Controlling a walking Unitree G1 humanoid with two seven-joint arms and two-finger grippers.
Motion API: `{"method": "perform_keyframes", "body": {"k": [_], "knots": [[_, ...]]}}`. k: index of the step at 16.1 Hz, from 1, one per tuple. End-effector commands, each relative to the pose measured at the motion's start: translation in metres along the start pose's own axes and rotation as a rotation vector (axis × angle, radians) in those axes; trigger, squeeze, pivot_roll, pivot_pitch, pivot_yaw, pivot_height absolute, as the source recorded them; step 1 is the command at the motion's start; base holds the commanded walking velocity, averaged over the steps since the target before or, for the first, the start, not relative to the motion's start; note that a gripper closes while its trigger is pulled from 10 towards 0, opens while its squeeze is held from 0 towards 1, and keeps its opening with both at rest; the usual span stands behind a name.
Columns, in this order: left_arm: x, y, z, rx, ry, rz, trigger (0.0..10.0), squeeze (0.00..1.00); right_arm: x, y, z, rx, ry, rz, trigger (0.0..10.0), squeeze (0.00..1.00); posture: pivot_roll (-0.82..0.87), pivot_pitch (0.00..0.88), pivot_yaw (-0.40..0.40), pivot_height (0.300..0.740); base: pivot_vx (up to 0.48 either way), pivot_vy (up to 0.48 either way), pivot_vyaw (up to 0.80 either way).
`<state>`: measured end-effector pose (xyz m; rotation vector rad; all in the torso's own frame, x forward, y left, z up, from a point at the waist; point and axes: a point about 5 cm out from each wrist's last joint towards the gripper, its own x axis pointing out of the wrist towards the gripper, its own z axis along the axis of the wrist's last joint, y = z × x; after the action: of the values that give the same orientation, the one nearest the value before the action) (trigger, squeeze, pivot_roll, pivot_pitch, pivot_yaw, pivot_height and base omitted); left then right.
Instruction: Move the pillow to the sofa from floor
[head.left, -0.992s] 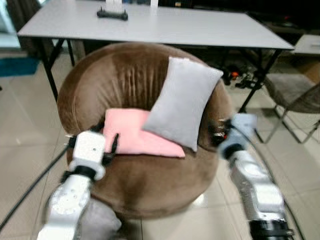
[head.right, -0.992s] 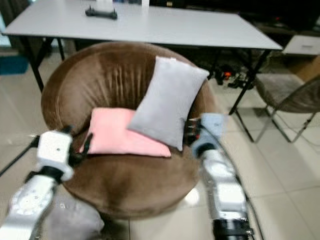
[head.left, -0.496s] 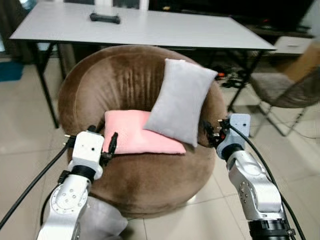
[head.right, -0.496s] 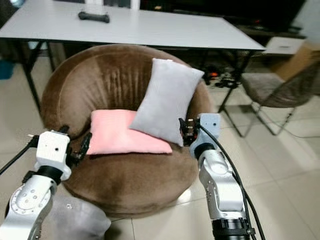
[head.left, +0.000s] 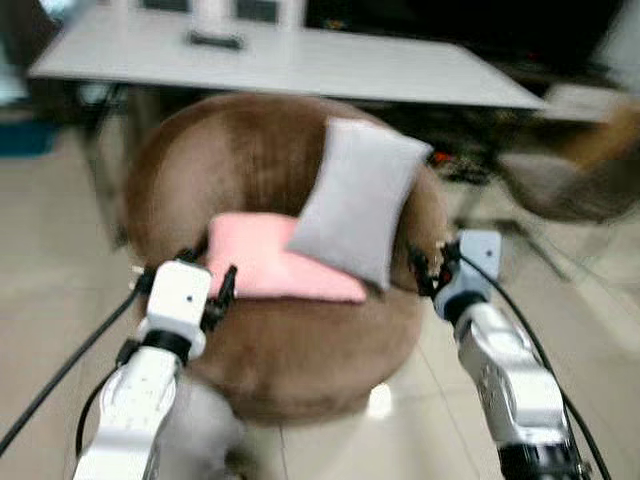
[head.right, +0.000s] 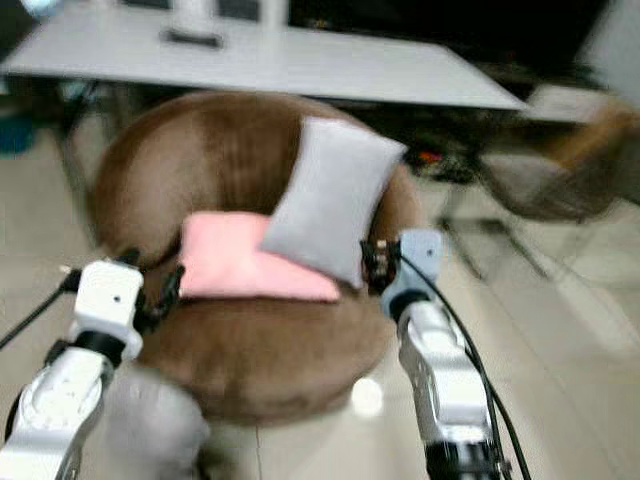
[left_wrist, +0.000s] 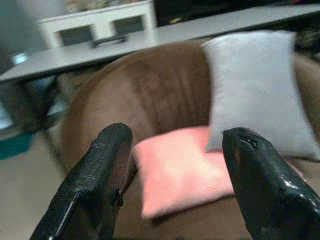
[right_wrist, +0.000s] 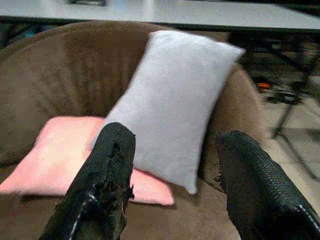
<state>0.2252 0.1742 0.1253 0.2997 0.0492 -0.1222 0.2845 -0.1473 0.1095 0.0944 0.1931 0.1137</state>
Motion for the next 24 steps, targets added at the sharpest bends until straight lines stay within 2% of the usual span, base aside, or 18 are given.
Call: {"method": "perform_keyframes", "body": {"k": [1,5,6,8,11,12,14,16,17,20,23,24], "knots": [[0.0,-0.006,0.001,-0.036,-0.01,-0.014,10.0,0.0,-0.002,-0.009,-0.003,-0.007,0.008,-0.037,10.0,0.0,0.12,0.0,-0.108,0.74,0.0,0.0,0.0],[0.002,-0.003,0.0,-0.026,-0.004,-0.009,10.0,0.0,-0.004,-0.013,-0.005,0.021,0.021,-0.074,10.0,0.0,0.12,0.0,-0.106,0.74,0.0,0.0,0.0],[0.005,-0.002,0.0,-0.023,-0.002,-0.011,10.0,0.0,-0.005,-0.021,-0.009,0.044,0.036,-0.143,10.0,0.0,0.12,0.0,-0.096,0.74,0.0,0.0,0.0],[0.008,-0.001,0.0,-0.019,-0.004,-0.017,10.0,0.0,-0.008,-0.026,-0.013,0.043,0.05,-0.187,10.0,0.0,0.11,0.0,-0.073,0.74,0.0,0.0,0.0],[0.017,-0.001,0.002,-0.003,-0.014,-0.054,10.0,0.0,-0.024,-0.035,-0.026,0.024,0.08,-0.245,10.0,0.0,0.08,0.0,-0.015,0.74,0.0,0.0,0.0],[0.023,-0.004,0.001,-0.004,-0.016,-0.083,10.0,0.0,-0.045,-0.047,-0.043,0.002,0.132,-0.288,10.0,0.0,0.06,0.0,0.019,0.74,0.0,0.0,0.0],[0.026,-0.008,0.0,-0.013,-0.016,-0.098,10.0,0.0,-0.06,-0.058,-0.053,-0.017,0.161,-0.331,10.0,0.0,0.04,0.0,0.047,0.74,0.0,0.0,0.0],[0.028,-0.016,0.0,-0.032,-0.022,-0.125,10.0,0.0,-0.073,-0.07,-0.05,-0.023,0.155,-0.384,10.0,0.0,-0.01,0.0,0.069,0.74,0.0,0.0,0.0],[0.028,-0.026,0.0,-0.052,-0.028,-0.158,10.0,0.0,-0.081,-0.079,-0.039,-0.036,0.132,-0.424,10.0,0.0,-0.05,0.0,0.079,0.74,0.0,0.0,0.0],[0.033,-0.047,-0.007,-0.078,-0.036,-0.215,10.0,0.0,-0.109,-0.091,-0.012,-0.156,0.1,-0.462,10.0,0.0,-0.2,0.0,0.086,0.74,0.0,0.0,0.0],[0.035,-0.05,-0.01,-0.091,-0.033,-0.195,10.0,0.0,-0.127,-0.092,0.001,-0.173,0.093,-0.503,10.0,0.0,-0.25,0.0,0.071,0.74,0.0,0.0,0.0],[0.036,-0.051,-0.009,-0.111,-0.037,-0.184,10.0,0.0,-0.128,-0.091,0.003,-0.165,0.09,-0.508,10.0,0.0,-0.25,0.0,0.076,0.74,0.0,0.0,0.0]]}}
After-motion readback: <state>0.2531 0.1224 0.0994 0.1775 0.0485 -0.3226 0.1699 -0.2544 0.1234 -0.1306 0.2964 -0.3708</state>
